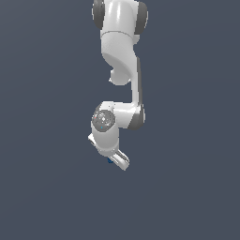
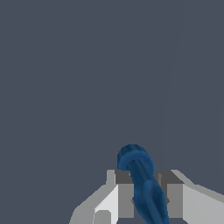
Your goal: Pick up the object and move it to a goal position.
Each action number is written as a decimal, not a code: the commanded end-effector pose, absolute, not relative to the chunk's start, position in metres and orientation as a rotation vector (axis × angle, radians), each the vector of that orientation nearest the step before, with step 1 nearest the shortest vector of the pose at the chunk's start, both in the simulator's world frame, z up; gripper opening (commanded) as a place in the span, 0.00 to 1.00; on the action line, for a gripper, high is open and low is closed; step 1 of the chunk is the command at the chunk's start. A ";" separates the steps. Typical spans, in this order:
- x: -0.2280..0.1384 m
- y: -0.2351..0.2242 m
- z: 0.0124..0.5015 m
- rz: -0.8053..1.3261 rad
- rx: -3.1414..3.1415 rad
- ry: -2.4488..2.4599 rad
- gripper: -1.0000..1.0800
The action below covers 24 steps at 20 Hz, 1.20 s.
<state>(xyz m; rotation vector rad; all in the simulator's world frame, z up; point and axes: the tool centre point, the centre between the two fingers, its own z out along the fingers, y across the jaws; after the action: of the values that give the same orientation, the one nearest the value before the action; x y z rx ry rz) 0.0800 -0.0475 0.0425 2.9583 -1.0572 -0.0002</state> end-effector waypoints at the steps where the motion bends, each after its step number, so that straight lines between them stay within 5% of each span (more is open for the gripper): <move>1: 0.080 -0.048 0.043 0.000 2.958 -1.057 0.00; 8: 0.071 -0.074 0.055 0.000 2.958 -1.057 0.00; 24: 0.031 -0.210 0.118 0.000 2.959 -1.058 0.00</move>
<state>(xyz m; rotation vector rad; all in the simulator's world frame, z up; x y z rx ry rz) 0.0338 -0.2021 0.1141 2.9570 -1.0612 0.0008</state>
